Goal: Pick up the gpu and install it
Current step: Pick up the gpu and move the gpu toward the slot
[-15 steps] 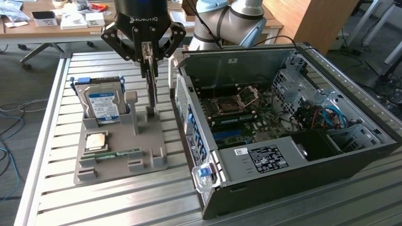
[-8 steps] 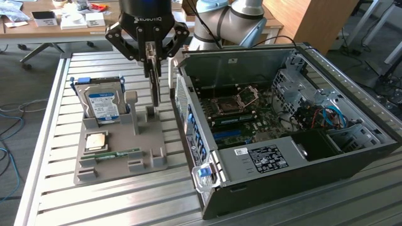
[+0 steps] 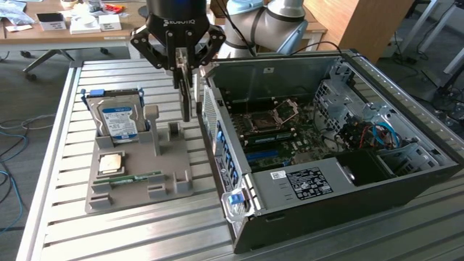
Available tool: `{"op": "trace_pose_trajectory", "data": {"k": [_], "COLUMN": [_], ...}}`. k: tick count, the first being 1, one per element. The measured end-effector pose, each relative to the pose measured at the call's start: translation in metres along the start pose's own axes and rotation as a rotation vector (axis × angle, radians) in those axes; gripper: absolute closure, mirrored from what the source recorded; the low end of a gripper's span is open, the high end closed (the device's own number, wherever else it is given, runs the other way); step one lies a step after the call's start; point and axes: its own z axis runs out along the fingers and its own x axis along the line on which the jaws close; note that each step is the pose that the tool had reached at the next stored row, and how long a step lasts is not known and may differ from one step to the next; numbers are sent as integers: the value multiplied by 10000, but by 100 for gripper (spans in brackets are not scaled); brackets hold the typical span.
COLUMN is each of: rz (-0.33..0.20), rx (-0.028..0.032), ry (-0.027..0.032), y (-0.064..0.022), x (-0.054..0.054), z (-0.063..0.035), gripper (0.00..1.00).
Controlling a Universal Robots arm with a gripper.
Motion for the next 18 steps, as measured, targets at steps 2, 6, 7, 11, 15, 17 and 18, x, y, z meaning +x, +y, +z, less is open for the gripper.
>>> {"op": "trace_pose_trajectory", "data": {"k": [2, 6, 7, 11, 15, 17, 18], "rz": [0, 0, 0, 0, 1, 0, 0], "rx": [-2, -3, -4, -6, -11, -11, -12], "ry": [1, 0, 0, 0, 0, 1, 1], "y": [1, 5, 6, 9, 13, 15, 16], "x": [-23, -75, -88, -148, -226, -270, -292], "z": [-7, -28, -33, -50, -55, -56, -55], "gripper": [73, 73, 73, 73, 73, 73, 73]}}
